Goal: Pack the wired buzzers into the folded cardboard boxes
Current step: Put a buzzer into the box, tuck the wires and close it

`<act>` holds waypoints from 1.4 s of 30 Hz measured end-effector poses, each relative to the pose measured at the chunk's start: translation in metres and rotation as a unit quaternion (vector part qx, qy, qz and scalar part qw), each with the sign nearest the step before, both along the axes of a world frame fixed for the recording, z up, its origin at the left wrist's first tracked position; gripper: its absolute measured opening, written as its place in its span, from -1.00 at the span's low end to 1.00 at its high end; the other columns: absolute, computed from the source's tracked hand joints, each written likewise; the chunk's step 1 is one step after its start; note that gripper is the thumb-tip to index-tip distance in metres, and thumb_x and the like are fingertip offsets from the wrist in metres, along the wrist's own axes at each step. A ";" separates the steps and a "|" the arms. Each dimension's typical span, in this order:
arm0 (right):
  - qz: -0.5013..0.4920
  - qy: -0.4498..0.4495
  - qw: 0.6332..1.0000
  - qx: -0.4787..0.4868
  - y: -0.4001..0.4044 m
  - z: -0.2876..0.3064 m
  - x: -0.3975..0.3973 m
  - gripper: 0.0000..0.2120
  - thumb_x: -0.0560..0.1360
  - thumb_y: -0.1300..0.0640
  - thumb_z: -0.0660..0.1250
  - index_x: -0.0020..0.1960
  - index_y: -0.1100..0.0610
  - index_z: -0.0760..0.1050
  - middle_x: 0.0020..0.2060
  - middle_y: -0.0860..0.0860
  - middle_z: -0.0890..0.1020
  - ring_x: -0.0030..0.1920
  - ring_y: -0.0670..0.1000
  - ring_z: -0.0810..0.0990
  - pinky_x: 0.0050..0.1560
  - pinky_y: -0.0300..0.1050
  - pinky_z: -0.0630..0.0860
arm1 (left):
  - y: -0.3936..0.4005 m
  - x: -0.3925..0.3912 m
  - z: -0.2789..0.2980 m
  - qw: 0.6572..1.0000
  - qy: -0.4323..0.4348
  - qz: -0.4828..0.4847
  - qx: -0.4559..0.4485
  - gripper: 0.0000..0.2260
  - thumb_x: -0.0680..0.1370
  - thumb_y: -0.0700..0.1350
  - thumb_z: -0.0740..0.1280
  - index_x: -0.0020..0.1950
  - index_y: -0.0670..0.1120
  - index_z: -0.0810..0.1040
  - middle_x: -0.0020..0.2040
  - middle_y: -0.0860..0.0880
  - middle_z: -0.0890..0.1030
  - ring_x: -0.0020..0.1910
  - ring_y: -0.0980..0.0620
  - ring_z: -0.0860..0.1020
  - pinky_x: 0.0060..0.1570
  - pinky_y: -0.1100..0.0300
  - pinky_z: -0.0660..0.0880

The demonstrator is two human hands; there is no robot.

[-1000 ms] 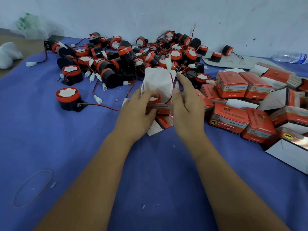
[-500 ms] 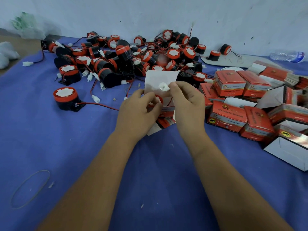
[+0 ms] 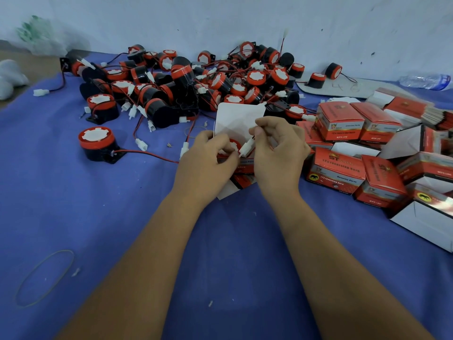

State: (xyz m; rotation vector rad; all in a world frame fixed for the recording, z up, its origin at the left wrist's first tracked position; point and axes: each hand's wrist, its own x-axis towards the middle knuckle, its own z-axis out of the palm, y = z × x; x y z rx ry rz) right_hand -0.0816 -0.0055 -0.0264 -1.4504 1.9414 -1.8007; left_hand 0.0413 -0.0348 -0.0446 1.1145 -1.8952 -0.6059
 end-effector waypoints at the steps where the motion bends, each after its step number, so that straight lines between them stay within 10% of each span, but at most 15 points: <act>1: -0.013 0.000 1.000 0.002 -0.001 0.000 0.000 -0.86 0.57 0.13 0.32 0.09 -0.06 0.55 -0.03 -0.07 0.66 0.17 -0.16 0.36 0.28 -0.36 0.11 | 0.000 0.000 0.000 1.000 0.002 -0.001 0.002 -0.87 0.55 -0.06 0.33 -0.19 0.07 0.46 -0.06 0.15 0.41 -0.09 0.08 0.48 -0.16 -0.09 0.55; 5: -0.038 -0.013 0.999 -0.029 -0.002 -0.001 -0.001 -0.84 0.55 0.17 0.35 0.08 -0.02 0.58 -0.07 -0.03 0.66 0.13 -0.16 0.38 0.29 -0.07 0.35 | 0.002 0.000 0.001 1.000 0.010 -0.004 0.003 -0.84 0.54 -0.08 0.33 -0.23 0.09 0.45 -0.07 0.17 0.41 -0.12 0.04 0.49 -0.19 -0.13 0.56; 8: -0.060 0.114 0.991 -0.029 0.000 -0.002 -0.001 -0.81 0.54 0.18 0.36 0.13 0.00 0.59 -0.07 -0.04 0.63 0.17 -0.01 0.44 0.20 -0.45 0.06 | 0.003 -0.001 0.002 1.000 0.008 -0.010 0.003 -0.83 0.55 -0.06 0.31 -0.22 0.13 0.44 -0.06 0.16 0.41 -0.13 0.01 0.51 -0.22 -0.14 0.56; 16: 0.014 0.331 0.944 -0.001 0.007 0.000 0.000 -0.88 0.47 0.24 0.34 -0.05 0.25 0.62 -0.21 0.14 0.66 0.08 0.19 0.58 0.11 0.35 0.42 | 0.003 -0.002 -0.002 0.999 -0.007 0.003 -0.031 -0.88 0.58 -0.04 0.32 -0.02 -0.09 0.55 0.02 0.02 0.50 -0.04 -0.03 0.54 -0.03 -0.11 0.52; 24: -0.025 0.343 0.938 -0.050 0.000 -0.004 -0.007 -0.92 0.44 0.21 0.45 -0.10 0.14 0.71 -0.13 0.07 0.63 0.00 0.16 0.56 0.15 -0.04 0.26 | 0.003 0.000 -0.003 0.999 -0.015 -0.004 -0.051 -0.83 0.57 -0.04 0.30 0.13 -0.02 0.53 0.06 0.04 0.52 0.03 0.02 0.52 0.00 -0.10 0.52; 31: 0.052 0.344 0.937 -0.009 0.003 -0.007 -0.008 -0.80 0.51 0.20 0.32 0.08 0.15 0.66 0.01 0.01 0.70 0.17 0.11 0.54 0.28 0.18 0.32 | 0.006 0.000 -0.001 0.986 0.158 -0.017 0.053 -0.44 0.60 0.05 0.24 0.54 0.17 0.08 0.13 0.20 0.58 0.01 0.33 0.56 0.01 0.29 0.53; 36: 0.117 0.279 0.953 -0.007 0.001 -0.006 -0.005 -0.77 0.58 0.26 0.24 0.17 0.25 0.60 0.07 0.10 0.67 0.15 0.10 0.56 0.21 -0.05 0.47 | -0.004 0.005 0.004 0.973 0.207 0.008 0.106 -0.73 0.69 -0.15 0.11 0.28 0.01 0.53 0.08 0.19 0.59 0.00 0.37 0.54 -0.07 0.52 0.43; 42: 0.140 0.214 0.967 0.005 0.004 -0.004 -0.007 -0.70 0.58 0.36 0.21 0.23 0.19 0.58 0.13 0.04 0.66 0.11 -0.02 0.60 0.13 -0.20 0.51 | -0.008 0.006 0.005 0.979 0.173 -0.016 0.109 -0.78 0.64 -0.17 0.24 0.19 0.14 0.43 0.05 0.22 0.54 0.01 0.31 0.52 -0.09 0.48 0.46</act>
